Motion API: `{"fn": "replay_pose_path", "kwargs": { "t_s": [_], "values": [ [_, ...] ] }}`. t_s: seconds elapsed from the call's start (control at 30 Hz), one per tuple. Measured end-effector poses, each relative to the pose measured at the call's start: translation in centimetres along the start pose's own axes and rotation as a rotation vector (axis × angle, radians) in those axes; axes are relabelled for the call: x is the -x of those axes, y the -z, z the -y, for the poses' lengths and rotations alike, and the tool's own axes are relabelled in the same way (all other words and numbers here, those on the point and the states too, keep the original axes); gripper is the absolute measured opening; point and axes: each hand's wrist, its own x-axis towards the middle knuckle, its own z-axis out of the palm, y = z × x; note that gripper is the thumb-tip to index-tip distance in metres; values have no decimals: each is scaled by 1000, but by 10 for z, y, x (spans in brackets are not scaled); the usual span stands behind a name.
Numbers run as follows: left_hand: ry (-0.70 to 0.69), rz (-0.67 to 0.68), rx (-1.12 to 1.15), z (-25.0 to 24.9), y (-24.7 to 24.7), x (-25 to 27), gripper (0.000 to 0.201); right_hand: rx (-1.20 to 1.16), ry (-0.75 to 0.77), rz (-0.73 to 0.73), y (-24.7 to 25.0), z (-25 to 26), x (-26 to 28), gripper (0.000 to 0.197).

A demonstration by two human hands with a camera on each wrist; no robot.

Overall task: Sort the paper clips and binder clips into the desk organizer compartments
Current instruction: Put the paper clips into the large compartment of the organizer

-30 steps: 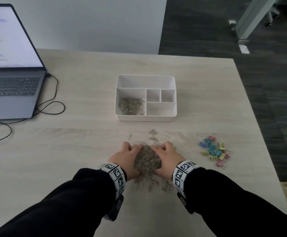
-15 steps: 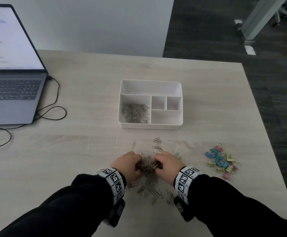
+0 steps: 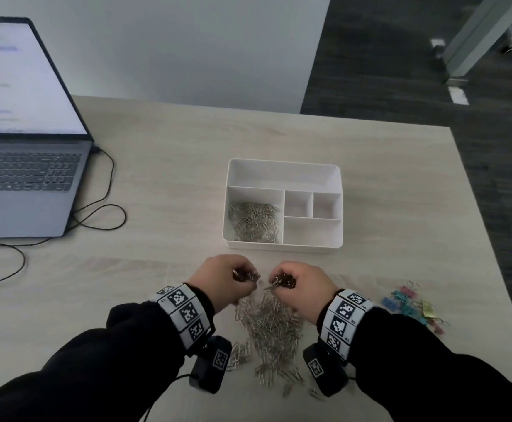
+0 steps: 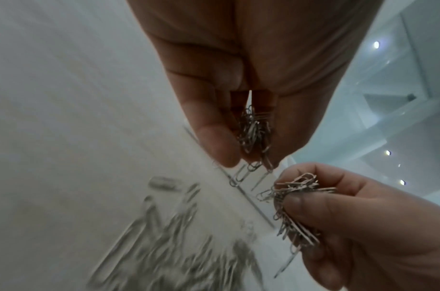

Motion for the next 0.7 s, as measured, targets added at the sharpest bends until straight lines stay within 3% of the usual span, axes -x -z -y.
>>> {"fn": "replay_pose_path", "kwargs": {
  "t_s": [0.3, 0.43, 0.7],
  "values": [
    [-39, -200, 125, -35, 56, -45, 9, -77, 30, -74, 34, 58, -49, 10],
    [-38, -258, 31, -38, 60, -69, 9, -80, -4, -150, 32, 62, -80, 11],
    [-38, -238, -188, -35, 54, -85, 23, 93, 12, -88, 28, 62, -100, 14]
  ]
}}
